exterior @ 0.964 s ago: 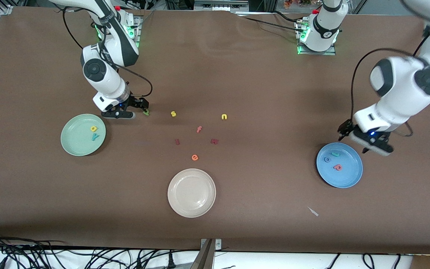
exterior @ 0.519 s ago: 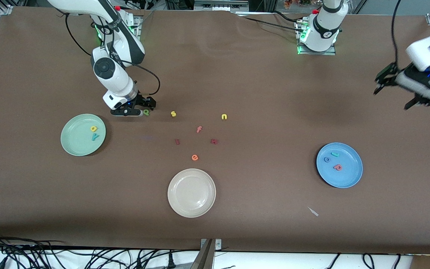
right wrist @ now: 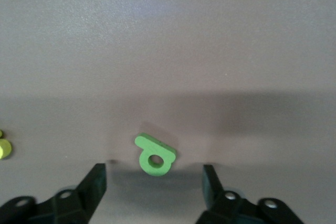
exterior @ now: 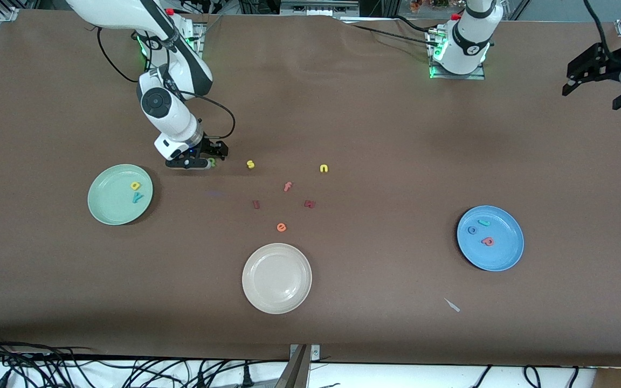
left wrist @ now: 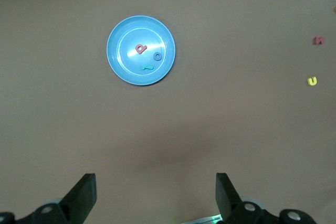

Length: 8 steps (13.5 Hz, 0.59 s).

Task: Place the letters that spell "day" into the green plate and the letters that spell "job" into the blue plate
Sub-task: 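Raise the left gripper away while the right gripper reaches the green d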

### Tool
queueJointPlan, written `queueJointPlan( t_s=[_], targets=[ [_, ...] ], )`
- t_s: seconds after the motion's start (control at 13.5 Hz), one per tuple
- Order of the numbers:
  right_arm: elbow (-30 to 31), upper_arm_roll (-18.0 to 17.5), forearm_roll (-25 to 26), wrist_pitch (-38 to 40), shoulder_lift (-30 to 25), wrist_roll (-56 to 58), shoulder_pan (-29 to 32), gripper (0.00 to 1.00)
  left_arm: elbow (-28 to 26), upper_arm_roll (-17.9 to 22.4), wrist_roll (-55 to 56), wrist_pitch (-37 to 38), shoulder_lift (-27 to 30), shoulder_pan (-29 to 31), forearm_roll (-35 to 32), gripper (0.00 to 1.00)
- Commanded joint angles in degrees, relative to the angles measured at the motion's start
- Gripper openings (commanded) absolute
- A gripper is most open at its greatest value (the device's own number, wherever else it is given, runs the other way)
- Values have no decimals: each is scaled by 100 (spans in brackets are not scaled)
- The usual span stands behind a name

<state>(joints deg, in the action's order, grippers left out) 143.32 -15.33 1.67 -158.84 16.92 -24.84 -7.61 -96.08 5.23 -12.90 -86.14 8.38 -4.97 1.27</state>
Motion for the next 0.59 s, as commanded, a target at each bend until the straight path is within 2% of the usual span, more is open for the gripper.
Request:
queueJointPlan(
  t_s=[0.0,0.15,0.3,0.52],
  targets=[
    [-32,-22,27,-50,5,76,5,75,310,180,288,229,-249,-197,-48,100],
    [-67,-14,27,-41,39,146,5,71,405,101,297,334,-476,-206,-57,100],
    [-102,-5,27,-41,57,268,57,68,983,110,297,763,-1037,-250,-74,100],
    [-111,4,27,-50,118,304,66,62,1223,66,297,800,-1093,-259,-57,100]
  ],
)
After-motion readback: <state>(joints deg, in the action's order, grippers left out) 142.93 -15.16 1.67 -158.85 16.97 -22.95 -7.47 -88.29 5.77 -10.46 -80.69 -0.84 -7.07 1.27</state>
